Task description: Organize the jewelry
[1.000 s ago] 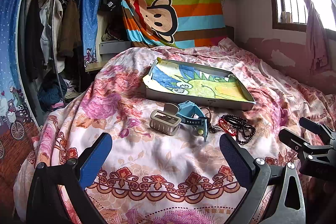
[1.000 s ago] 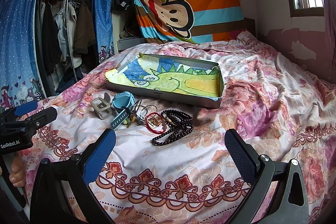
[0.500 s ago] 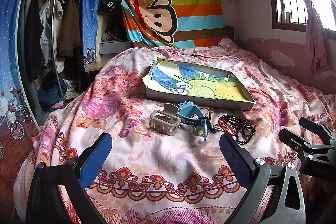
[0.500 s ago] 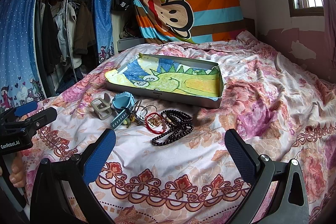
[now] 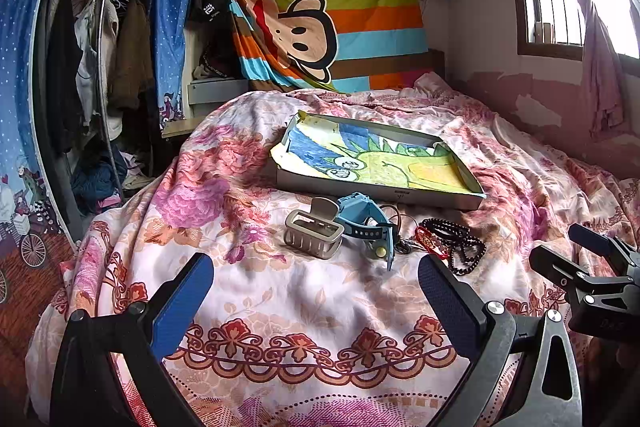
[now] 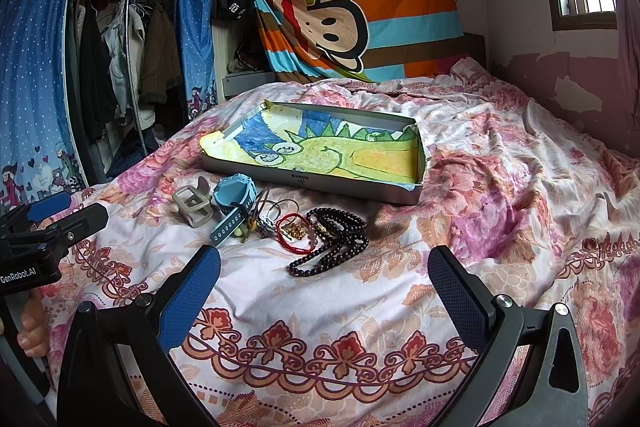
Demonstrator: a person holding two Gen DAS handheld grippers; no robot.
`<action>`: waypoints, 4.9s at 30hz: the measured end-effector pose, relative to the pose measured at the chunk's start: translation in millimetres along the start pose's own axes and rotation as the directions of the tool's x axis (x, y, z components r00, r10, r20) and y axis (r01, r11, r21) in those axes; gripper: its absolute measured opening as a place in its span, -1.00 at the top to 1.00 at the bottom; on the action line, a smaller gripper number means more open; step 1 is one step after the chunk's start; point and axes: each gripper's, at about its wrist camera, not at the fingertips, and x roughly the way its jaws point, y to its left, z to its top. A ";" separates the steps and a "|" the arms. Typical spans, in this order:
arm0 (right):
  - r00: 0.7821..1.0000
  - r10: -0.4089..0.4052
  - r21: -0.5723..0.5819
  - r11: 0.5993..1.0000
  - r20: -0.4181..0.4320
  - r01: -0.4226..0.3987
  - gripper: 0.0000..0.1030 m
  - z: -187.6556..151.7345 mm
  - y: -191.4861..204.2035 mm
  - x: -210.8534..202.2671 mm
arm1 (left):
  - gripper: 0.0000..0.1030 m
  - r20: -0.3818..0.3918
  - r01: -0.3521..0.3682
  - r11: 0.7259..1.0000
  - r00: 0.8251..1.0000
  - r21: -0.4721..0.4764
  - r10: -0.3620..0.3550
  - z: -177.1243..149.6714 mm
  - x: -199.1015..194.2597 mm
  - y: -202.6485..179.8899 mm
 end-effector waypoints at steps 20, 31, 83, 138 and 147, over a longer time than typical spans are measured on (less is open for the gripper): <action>1.000 0.001 0.002 1.000 -0.001 -0.001 -0.98 -0.3 -0.4 0.3 | -1.00 0.001 -0.001 1.000 1.000 0.001 0.001 0.0 -0.1 -0.1; 1.000 -0.003 0.003 1.000 -0.011 0.003 -0.98 -1.4 -1.2 0.1 | -1.00 -0.003 -0.003 1.000 1.000 0.002 0.003 0.7 2.4 -2.1; 0.852 0.206 -0.021 0.969 -0.482 -0.246 0.18 18.1 -25.4 177.7 | -0.37 -0.350 0.110 0.994 0.931 -0.009 -0.106 24.3 167.9 13.7; 0.920 0.372 0.032 0.928 -0.123 -0.371 0.90 89.3 -47.5 90.5 | 0.31 -0.204 0.277 0.958 0.936 -0.075 -0.287 43.1 101.9 -20.5; 0.948 0.317 0.005 0.948 -0.028 -0.317 0.90 141.3 -59.5 111.5 | 0.31 -0.172 0.222 0.965 0.954 -0.140 -0.245 96.2 151.6 -18.8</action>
